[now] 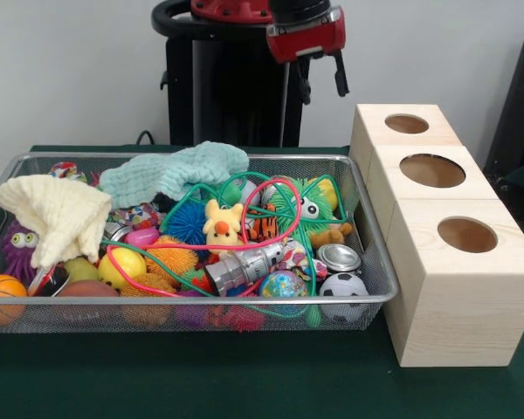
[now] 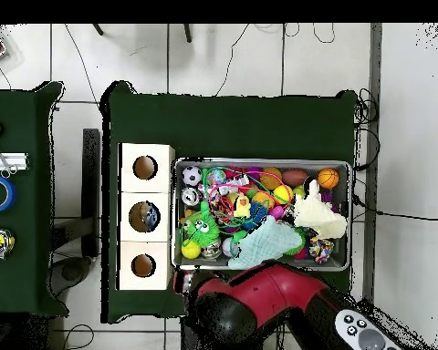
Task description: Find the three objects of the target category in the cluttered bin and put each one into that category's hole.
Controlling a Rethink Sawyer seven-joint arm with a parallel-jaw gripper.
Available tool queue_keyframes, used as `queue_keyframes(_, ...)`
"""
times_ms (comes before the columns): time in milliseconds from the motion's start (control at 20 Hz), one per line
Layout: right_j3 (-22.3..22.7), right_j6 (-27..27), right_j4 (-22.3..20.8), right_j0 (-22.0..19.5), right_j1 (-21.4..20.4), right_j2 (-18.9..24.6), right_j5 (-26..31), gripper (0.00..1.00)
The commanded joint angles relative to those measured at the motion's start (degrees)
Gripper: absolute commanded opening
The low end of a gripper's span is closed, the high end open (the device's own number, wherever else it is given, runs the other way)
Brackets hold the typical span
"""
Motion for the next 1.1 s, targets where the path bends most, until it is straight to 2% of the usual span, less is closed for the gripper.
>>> queue_keyframes(50, -14.49, -14.2, -6.58, -2.16, 9.63, -2.49, 9.74, 1.0)
queue_keyframes(300, -16.83, -16.01, -6.67, -3.43, 12.06, -1.51, 12.55, 1.0)
queue_keyframes(600, -19.26, -21.51, -5.87, -7.28, 14.92, 1.35, 17.77, 1.0)
queue_keyframes(1100, -20.13, -26.75, -4.33, -12.16, 14.34, 5.58, 23.9, 1.0)
